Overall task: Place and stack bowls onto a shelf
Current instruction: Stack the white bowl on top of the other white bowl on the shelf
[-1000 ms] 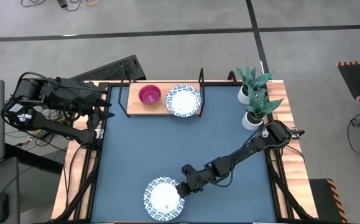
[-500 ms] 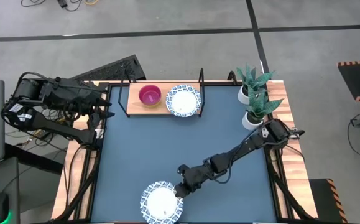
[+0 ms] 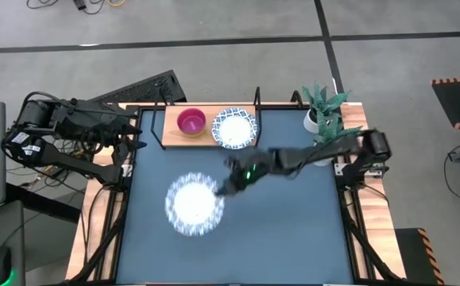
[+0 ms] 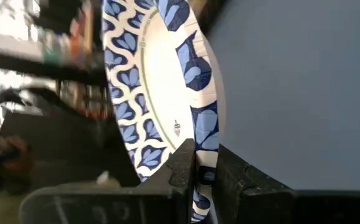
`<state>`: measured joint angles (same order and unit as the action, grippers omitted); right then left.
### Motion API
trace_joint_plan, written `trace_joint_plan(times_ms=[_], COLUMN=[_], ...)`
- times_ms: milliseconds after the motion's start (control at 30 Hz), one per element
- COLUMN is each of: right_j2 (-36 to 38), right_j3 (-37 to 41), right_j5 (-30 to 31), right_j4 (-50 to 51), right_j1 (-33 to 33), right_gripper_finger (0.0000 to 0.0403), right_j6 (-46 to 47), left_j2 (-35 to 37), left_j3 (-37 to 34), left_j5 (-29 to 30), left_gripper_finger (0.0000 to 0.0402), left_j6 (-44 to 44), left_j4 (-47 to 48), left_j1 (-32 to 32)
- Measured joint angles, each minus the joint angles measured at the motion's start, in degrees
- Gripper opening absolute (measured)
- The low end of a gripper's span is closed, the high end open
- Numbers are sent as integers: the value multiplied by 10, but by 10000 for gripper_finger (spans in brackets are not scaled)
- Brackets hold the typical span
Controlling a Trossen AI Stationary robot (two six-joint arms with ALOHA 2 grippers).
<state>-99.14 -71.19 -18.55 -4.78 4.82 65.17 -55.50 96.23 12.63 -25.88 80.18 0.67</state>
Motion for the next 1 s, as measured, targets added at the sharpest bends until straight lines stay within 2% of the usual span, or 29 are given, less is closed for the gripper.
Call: trace_joint_plan(times_ms=[233, 400, 667, 1000], right_j2=[88, 96, 57, -30], right_j3=[-80, -161, -265, -390], right_j5=[7, 22, 21, 19], right_j4=[194, 328, 419, 554], right_j1=[-140, -238, -346, -416], right_gripper_finger=[63, 63, 63, 63], right_j6=[-132, -209, -262, -364], left_j2=[0, 0, 0, 0], left_j3=[0, 0, 0, 0], left_j5=[18, 23, 49, 64], left_gripper_finger=[224, 224, 224, 224], left_j6=[27, 58, 102, 114], left_j4=[0, -1, -1, 0], left_j1=[0, 0, 0, 0])
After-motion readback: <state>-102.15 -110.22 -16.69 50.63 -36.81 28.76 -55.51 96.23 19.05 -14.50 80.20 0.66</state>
